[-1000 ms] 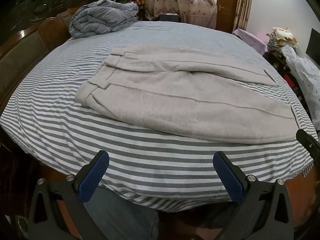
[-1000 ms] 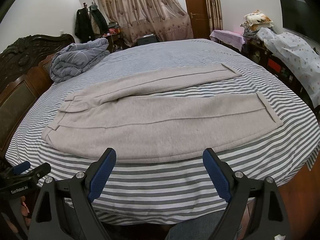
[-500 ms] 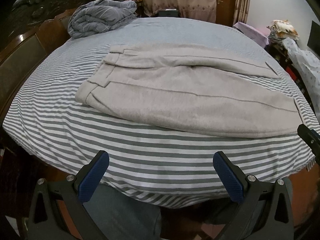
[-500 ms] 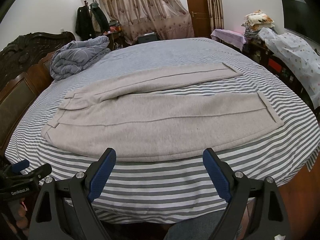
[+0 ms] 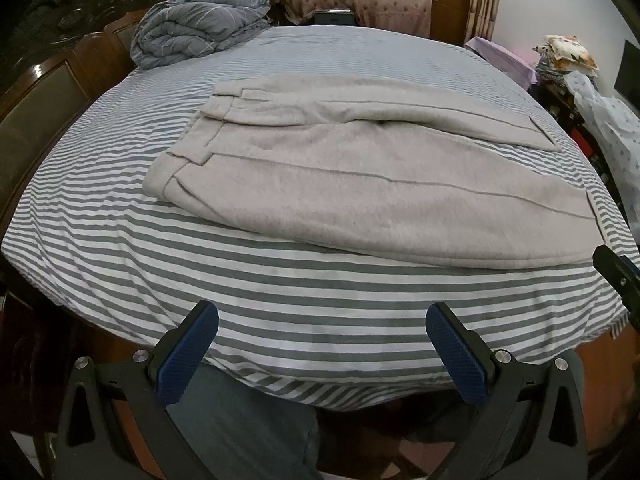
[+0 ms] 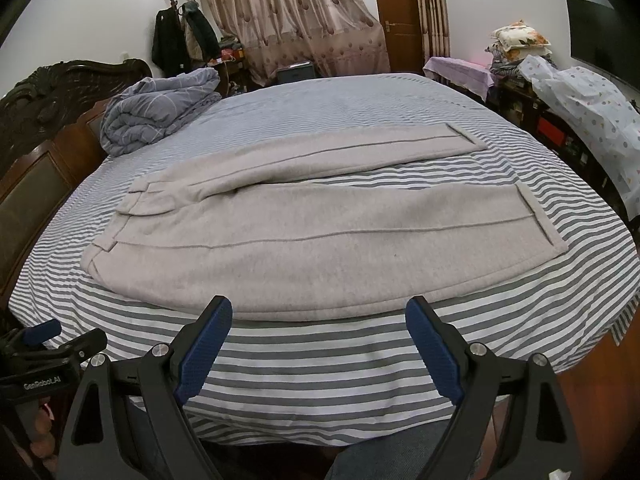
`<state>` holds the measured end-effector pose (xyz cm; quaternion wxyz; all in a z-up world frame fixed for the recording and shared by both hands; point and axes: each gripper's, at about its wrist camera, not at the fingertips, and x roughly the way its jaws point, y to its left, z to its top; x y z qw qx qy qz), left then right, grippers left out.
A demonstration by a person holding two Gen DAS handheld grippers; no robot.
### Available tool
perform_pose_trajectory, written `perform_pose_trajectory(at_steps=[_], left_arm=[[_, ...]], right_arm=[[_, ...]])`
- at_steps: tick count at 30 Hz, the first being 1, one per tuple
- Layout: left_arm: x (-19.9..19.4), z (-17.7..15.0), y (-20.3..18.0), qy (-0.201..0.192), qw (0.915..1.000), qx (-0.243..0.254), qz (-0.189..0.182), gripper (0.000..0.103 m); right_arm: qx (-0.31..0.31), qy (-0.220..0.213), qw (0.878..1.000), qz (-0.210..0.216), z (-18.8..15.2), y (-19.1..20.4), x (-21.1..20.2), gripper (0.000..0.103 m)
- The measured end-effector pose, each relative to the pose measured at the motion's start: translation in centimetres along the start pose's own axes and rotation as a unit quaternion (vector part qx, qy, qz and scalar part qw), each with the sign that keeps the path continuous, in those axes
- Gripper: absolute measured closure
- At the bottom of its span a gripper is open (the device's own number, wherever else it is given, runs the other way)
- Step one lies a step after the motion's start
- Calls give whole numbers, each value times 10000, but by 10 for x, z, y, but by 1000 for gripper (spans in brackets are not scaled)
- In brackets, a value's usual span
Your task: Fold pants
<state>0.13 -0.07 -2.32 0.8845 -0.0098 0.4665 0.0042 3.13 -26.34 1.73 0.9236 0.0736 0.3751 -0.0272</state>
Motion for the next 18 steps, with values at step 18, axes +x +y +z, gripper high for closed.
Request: perform_pose_trajectory(at_steps=[18], left_arm=[[8,-1,-1,119,9999,-64,-80,0]], right_arm=[[-63,131,9999,-71,1,2,5,16]])
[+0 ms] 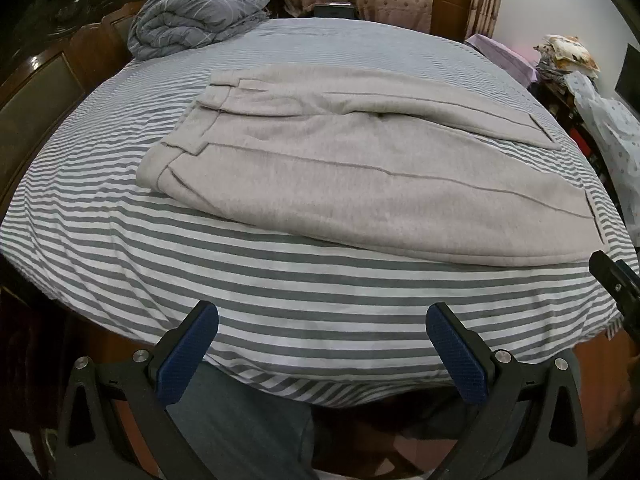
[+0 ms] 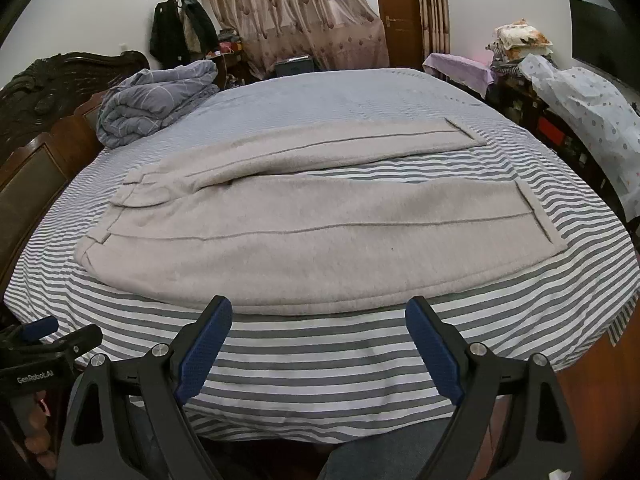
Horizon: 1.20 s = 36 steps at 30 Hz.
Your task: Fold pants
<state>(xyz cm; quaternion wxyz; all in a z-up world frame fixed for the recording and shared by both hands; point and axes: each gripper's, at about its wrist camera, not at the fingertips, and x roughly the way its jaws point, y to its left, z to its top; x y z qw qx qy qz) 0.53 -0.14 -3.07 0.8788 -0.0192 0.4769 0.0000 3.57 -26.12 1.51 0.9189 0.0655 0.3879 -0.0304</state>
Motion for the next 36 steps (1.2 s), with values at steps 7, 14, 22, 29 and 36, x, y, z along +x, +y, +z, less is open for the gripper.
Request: perform_pose_trajectory(at_steps=[7,14,22,29,36], left_arm=[[2,0,1,22,10000,-10,-6,0],[4,1,2,59,10000,-10,0,0],[12,6,-1,94,9999,16,-38,0],[22,17,-2,117,9999,46,-71,0],[35,32,3,149,9998,62,-62,0]], right_arm=[[-75,75,9999,-78,0,2,5,16],[-127,123,9998,-109,0,4,9,16],[-191,209,9995,-139,4,7,17,16],[-281,281,9991,-160,13,9,27,16],[-382,433,9981,-228,24,15,43,16]])
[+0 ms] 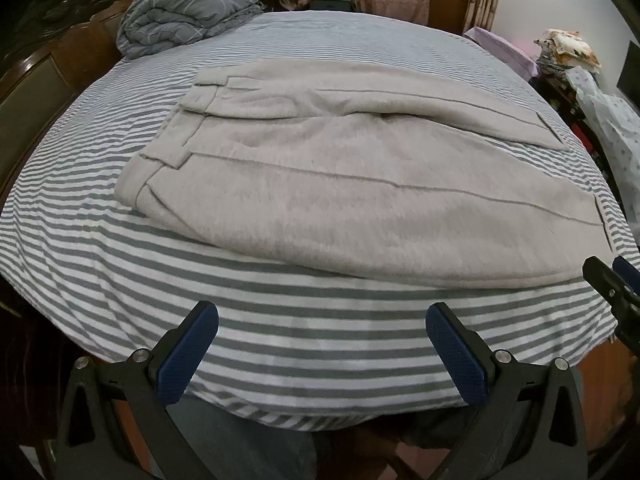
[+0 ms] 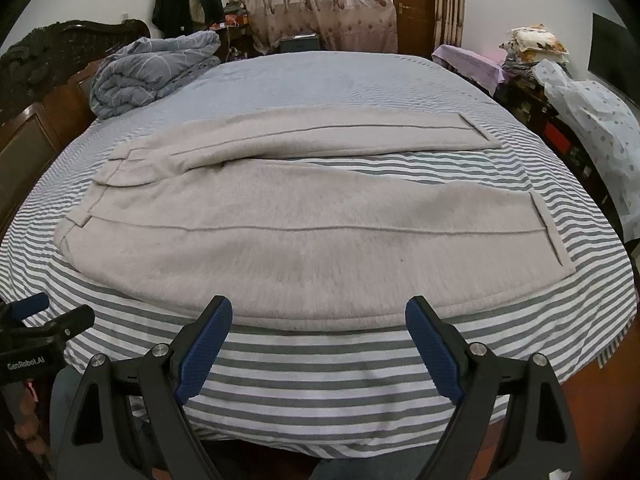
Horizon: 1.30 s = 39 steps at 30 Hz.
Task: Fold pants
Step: 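Grasp the waistband corner with the left gripper while the right gripper grasps the other waistband corner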
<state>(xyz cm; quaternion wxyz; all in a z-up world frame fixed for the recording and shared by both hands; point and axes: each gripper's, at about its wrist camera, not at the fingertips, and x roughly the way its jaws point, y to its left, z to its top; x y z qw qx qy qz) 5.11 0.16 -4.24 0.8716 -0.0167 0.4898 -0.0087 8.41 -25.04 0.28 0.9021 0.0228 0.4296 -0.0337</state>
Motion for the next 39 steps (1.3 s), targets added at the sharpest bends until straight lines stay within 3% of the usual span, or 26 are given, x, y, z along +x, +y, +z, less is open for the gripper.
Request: perform_pose_trajectory(at_steps=[10,19,23,32,33,35,39], left_arm=[[17,39,34,-106,9999,-101,-19,0],[35,118,136,-526,9960,-636,349,0],[50,159,180,-580,9931,-920,436,5],[111,245,232,-185,9890,-1370,-520,36],[124,256,238,-57,9863,-1472,-738,44],[140,268,244,129,9807,-1644,-1046,51],[176,290,260,426,9667,-2109,-1389,55]], right_arm=[[-80,356,9993,65,17,12,37,16],[-235,524,9977,363,51,29,72,16],[-9,597,9967,551,74,34,91,16],[-206,689,9966,409,117,57,131,16],[-249,699,9965,390,121,59,135,16],[-298,727,9962,381,128,61,143,16],[-370,754,9958,361,139,67,159,16]])
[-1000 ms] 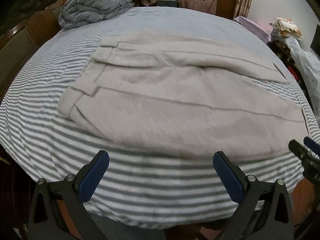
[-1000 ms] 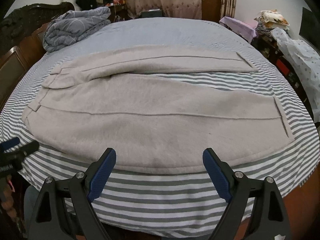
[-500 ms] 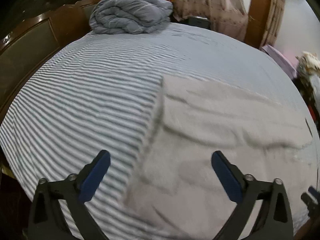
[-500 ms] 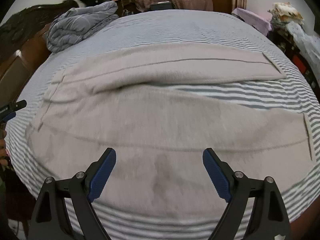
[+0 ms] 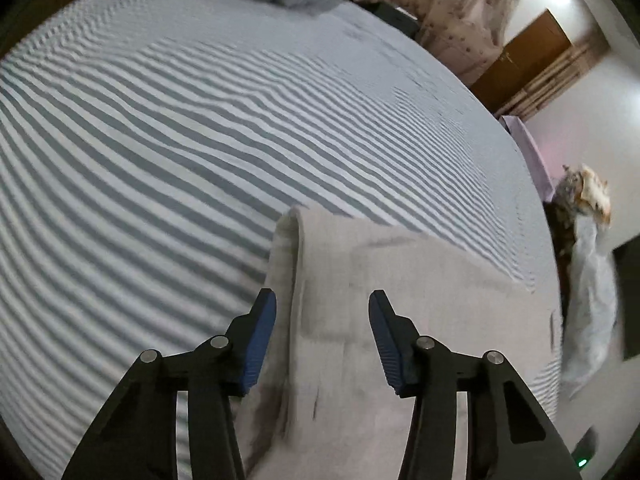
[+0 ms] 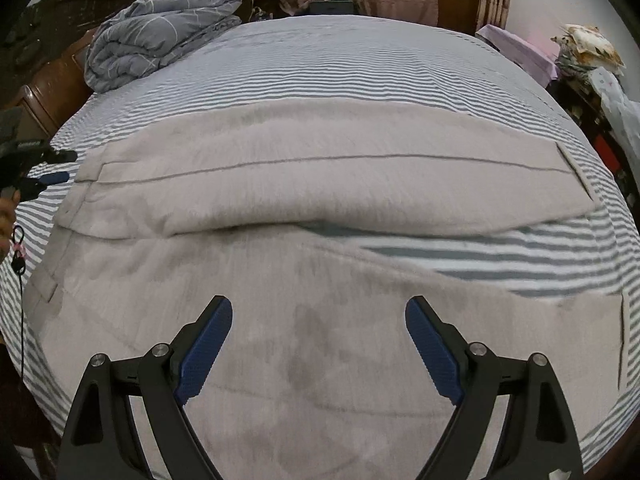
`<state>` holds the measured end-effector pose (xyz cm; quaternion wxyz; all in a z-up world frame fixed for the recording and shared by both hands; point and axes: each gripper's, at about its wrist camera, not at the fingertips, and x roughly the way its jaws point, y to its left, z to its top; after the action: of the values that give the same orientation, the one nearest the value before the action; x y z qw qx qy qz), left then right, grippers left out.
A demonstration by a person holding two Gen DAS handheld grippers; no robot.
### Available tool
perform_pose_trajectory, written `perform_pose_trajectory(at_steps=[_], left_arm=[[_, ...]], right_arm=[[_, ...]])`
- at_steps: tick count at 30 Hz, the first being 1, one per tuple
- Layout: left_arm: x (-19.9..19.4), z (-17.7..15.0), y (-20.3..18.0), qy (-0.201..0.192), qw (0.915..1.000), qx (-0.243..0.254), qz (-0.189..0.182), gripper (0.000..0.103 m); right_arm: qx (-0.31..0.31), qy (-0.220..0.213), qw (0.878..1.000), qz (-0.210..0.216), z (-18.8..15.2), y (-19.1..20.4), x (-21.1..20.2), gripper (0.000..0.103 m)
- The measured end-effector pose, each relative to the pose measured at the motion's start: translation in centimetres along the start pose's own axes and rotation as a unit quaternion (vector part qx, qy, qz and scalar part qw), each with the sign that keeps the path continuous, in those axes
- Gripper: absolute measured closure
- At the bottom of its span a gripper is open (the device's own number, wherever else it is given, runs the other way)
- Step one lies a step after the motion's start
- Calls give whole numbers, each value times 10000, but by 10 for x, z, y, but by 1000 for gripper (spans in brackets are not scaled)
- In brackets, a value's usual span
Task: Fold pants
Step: 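Grasp the waistband corner with the left gripper while the right gripper grasps the other waistband corner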
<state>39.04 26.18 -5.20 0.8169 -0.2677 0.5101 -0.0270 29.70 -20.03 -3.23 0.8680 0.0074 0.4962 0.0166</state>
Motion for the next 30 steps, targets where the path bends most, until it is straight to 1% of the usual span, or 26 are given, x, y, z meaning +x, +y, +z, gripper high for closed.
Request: perform_pose_trajectory(at_steps=[2,3,6,10,13,16,17,18,19,20,21,22,23,24,25,26,28,30], left_arm=[[9,8,3,49,9999,-118,-99,56],[14,12,4,115,9996,-164,-221,56],[26,19,3,233,9985,-242,-423,56],[41,27,5,277,9976,-392,-502,56],[51,32,9,212,9959,-631,-621,56],[58,34,10,48,9959,-707,-569,57],[62,33,8,7,9962,-695,-520,60],[61,30,7,-125,9969,-654,-420,68],[61,29,9,-209,9971,-628,-383,70],[61,27,10,-267,9969,-615,-418,73],[60,26,11,-370,9963,-606,-478,80],[58,22,10,-455,9960,-589,-501,82],[57,21,9,-556,9955,-550,-527,85],[54,19,8,-661,9949,-501,-567,88],[51,17,5,-771,9943,-434,-598,90],[49,16,4,-857,9938,-368,-601,93],[43,15,4,-975,9925,-311,-669,94],[40,15,3,-1033,9917,-272,-717,95]], right_arm=[[-25,-1,10000,1,5,1,6,16],[-35,2,10000,-1,8,2,10,16],[-76,8,10000,-9,17,2,20,16],[-205,-12,9998,-8,37,2,34,16],[-370,-155,9991,167,65,1,44,16],[-681,-209,9972,233,104,0,61,16],[-812,-188,9962,235,118,-1,68,17],[-938,-173,9953,194,131,-2,76,17],[-1066,-208,9940,118,147,-1,85,17],[-1215,-194,9923,126,160,1,94,17],[-1335,-145,9909,128,169,2,101,18],[-1487,-90,9887,144,180,6,112,18],[-1631,-8,9863,246,189,10,122,18],[-1767,84,9837,327,196,15,133,21],[-1862,166,9816,390,202,19,140,24],[-2008,336,9776,531,208,26,151,26],[-2294,533,9691,733,218,37,166,35],[-2571,720,9603,812,225,45,177,34]])
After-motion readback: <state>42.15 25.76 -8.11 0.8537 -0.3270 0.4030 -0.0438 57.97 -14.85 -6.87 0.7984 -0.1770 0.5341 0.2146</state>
